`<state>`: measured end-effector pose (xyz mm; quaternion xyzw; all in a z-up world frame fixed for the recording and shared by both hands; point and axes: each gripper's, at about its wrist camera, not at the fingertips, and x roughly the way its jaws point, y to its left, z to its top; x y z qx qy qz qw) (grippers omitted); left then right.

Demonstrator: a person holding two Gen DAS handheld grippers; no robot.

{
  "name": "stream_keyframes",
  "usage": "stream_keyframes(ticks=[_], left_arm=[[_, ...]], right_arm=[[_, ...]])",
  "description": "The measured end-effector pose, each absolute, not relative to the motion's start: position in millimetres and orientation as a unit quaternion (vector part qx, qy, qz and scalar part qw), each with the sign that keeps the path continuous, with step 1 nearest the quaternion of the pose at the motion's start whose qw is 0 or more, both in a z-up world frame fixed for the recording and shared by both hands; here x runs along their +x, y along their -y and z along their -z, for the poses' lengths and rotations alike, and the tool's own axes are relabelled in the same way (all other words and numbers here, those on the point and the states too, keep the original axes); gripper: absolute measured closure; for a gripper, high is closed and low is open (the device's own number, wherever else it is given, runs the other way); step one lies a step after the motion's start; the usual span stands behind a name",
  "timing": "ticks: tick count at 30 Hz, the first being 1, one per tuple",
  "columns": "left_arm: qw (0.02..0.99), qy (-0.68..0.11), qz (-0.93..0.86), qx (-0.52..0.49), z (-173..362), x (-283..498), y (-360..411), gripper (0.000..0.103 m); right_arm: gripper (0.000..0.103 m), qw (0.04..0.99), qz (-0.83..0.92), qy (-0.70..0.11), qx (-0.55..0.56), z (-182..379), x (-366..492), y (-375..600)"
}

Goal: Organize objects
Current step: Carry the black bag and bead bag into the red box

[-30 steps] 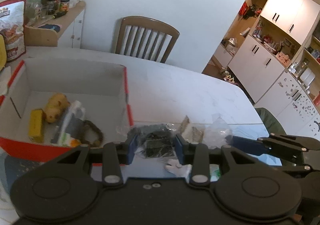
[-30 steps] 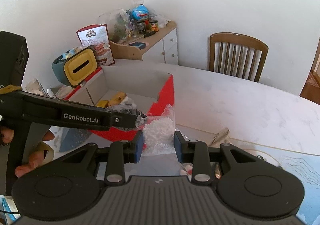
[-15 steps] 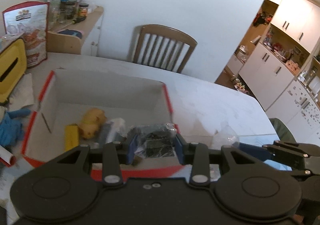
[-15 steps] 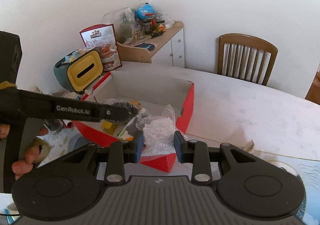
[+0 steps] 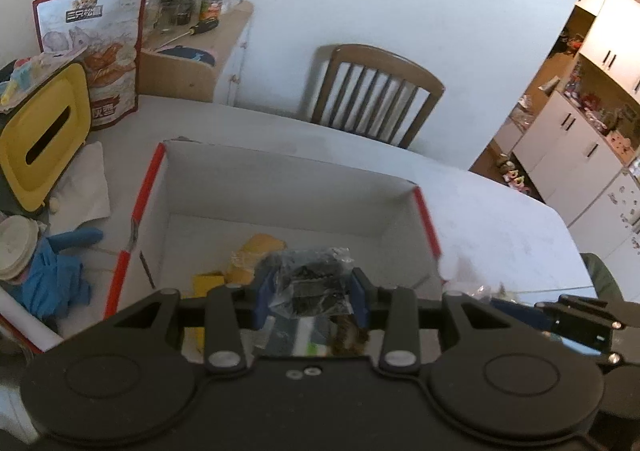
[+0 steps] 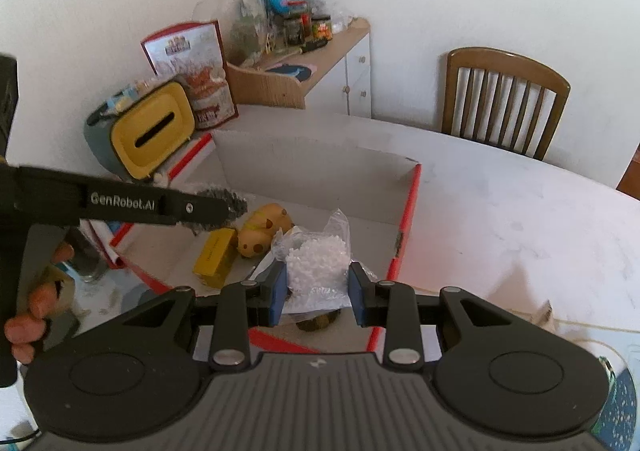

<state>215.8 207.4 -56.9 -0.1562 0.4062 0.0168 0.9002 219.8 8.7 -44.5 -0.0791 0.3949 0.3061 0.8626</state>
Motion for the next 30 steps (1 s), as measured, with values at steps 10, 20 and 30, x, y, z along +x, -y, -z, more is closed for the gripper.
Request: stream_keyframes(ticks=[10, 20, 30], left_arm=[[0.888, -0.431, -0.017, -0.158, 82, 262, -219, 0.065], [0.884, -0.451, -0.014, -0.121, 103, 301, -212, 0.065], [0.872, -0.482, 0.001, -0.085, 123, 319, -204, 0.065]], right_arm=[[0.071, 0.850, -0.284, -0.429, -0.110, 81, 256, -49], [0.071, 0.839, -0.279, -0.447, -0.137, 101, 278, -70], [0.071, 0.819, -0.299, -0.459, -0.170, 110, 283, -87]])
